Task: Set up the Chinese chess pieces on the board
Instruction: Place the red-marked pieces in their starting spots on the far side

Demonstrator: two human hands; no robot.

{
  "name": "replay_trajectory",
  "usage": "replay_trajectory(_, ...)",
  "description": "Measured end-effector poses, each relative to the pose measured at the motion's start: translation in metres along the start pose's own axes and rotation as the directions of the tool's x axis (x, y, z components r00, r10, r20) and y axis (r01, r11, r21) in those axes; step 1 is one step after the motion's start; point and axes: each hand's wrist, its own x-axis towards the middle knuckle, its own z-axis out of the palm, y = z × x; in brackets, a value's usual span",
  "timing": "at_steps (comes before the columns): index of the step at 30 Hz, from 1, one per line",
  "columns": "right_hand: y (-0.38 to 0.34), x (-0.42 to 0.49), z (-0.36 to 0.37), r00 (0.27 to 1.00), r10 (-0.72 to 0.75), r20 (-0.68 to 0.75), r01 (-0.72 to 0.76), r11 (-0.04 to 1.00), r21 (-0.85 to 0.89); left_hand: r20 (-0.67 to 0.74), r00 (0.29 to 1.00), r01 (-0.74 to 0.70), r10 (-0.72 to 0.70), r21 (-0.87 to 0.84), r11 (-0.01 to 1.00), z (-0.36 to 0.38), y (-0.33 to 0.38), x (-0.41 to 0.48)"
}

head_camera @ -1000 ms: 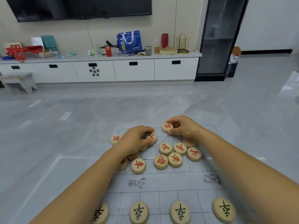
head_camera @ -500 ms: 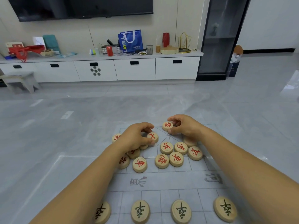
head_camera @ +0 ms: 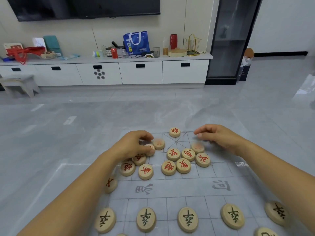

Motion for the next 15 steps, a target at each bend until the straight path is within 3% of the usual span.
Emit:
replay_trajectory(5, -0.014, -0.007, 0.020, 0.992, -0.055, 0.113, 0.062, 0.996, -0.064, -0.062, 0.998, -0.028, 0.025, -0.045, 0.999, -0.002, -0.002, -0.002)
replay_trajectory(11, -0.020, -0.011, 0.016, 0.998, -0.069, -0.007, 0.068, 0.994, -0.082, -0.142, 0.990, -0.009, -0.004, -0.093, 0.996, 0.002, 0.007, 0.004)
replay_trajectory(13, -0.017, -0.013, 0.014, 0.999, -0.038, -0.019, 0.036, 0.996, -0.084, -0.076, 0.997, -0.022, 0.020, -0.019, 1.000, 0.006, 0.013, 0.007)
replay_trajectory(15, -0.014, -0.016, 0.013, 1.000, -0.027, -0.015, 0.025, 0.995, -0.099, 0.016, 0.999, -0.038, 0.036, 0.217, 0.975, 0.012, 0.021, 0.013)
